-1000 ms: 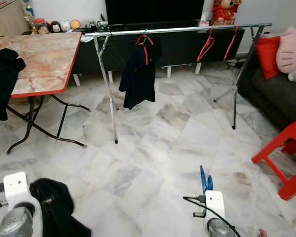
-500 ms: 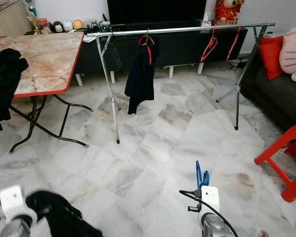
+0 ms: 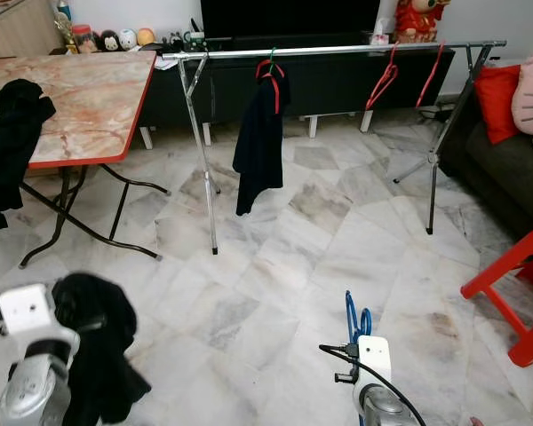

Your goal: Hang hanger

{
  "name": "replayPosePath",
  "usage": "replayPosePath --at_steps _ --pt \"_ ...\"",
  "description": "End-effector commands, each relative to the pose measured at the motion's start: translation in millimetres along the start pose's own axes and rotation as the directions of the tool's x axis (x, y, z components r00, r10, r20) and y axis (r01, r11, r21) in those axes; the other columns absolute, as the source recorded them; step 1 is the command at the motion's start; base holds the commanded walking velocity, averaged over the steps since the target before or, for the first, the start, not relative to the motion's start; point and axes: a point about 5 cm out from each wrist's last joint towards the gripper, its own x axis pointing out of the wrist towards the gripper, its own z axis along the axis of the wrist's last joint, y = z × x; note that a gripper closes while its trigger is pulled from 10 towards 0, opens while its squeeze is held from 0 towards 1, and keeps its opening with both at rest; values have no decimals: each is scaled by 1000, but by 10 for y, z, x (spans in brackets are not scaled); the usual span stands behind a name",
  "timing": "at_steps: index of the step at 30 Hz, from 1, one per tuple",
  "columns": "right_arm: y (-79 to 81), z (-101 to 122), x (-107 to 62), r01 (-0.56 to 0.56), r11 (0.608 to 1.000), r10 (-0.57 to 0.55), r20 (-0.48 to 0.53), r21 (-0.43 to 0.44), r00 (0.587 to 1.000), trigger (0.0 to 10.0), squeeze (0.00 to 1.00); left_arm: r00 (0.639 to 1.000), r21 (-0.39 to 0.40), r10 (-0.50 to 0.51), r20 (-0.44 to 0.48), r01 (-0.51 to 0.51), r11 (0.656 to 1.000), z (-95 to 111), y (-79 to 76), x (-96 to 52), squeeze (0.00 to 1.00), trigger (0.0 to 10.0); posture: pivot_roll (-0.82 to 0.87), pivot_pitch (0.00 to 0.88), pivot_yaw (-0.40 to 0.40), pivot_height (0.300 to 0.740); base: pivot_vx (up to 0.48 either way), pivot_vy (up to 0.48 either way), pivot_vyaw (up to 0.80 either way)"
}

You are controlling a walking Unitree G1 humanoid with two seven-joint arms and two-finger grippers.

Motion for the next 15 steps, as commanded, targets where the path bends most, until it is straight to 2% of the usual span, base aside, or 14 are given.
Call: replayPosePath --at_steps 1,5,8,15 --pt "-9 29 1 6 1000 -6 17 -11 1000 10000 0 1000 1 6 9 -6 1000 42 20 5 0 10000 -49 0 12 740 0 465 0" --pt "-22 39 0 8 1000 -8 25 -19 1000 10000 0 1000 -3 -5 13 5 1000 81 -7 24 0 10000 -50 0 13 740 0 452 0" --pt "7 28 1 -14 1000 14 21 -22 1000 10000 0 1000 -1 -5 9 5 1000 112 -32 18 0 10000 -47 0 11 740 0 436 548" --pt "13 22 1 -19 1000 19 19 -14 1000 10000 0 1000 -9 -20 10 20 1000 132 -115 11 0 10000 -45 0 13 740 0 424 0"
